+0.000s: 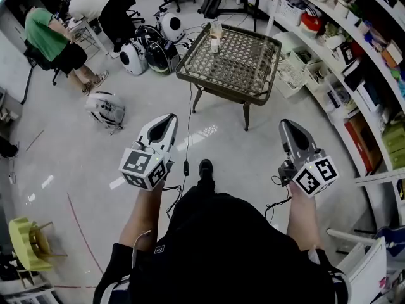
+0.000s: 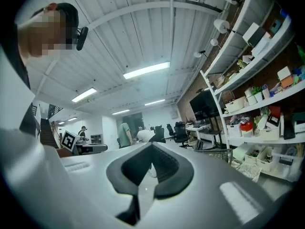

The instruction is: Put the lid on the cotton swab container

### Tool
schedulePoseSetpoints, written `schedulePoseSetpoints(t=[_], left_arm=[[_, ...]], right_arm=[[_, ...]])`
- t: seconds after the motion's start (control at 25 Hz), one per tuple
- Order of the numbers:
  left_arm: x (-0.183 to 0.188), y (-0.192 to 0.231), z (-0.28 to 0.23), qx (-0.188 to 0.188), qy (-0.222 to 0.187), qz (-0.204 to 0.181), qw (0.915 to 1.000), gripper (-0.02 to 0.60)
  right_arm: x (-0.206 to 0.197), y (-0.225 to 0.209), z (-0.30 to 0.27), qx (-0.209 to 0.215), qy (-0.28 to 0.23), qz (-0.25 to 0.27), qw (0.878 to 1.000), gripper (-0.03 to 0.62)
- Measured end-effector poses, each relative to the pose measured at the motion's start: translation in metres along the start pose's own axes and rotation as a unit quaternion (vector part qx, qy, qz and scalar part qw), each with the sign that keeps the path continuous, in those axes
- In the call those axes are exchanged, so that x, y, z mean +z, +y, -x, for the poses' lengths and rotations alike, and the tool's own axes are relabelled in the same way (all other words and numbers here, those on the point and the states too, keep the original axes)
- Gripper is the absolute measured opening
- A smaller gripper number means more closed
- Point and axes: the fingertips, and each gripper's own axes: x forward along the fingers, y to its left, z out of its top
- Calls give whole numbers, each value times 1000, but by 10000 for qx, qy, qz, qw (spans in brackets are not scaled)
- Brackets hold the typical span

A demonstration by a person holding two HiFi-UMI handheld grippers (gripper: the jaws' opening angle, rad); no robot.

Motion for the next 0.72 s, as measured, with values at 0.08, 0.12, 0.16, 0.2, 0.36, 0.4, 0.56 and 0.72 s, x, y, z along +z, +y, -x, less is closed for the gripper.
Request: schedulePoseSetpoints(t=[0.08,0.12,0.16,0.2,0.36,0.4,0.56,0.72], left_arm=[[-2,4,-13,-46,10,42,10000,18],[-4,7,-20,-68,18,57,10000,18],[-5,11,-27,-86,26,74,9999,18],[-5,16,-35,-98,33,93,9999,18],[-2,42,-68,-116,22,162,9998,18],[-1,51,-76,-111,17,174,9998,18],[1,82,-108,-109,8,262,9996,18],[-2,112,-136,-172,37,348,9992,18]], right_arm=[[0,-9,-9,-33,43,-12,10000,8],[0,-13,-14,-47,61,-18,10000,8],[0,-18,-20,-60,76,-21,10000,8],[0,-24,-27,-77,90,-24,9999,8],[0,-47,-61,-148,184,-85,9997,8],[0,-51,-71,-144,213,-100,9996,8],[0,-64,-113,-96,340,-110,9993,8],[-7,-72,-157,-57,481,-179,9987,8]])
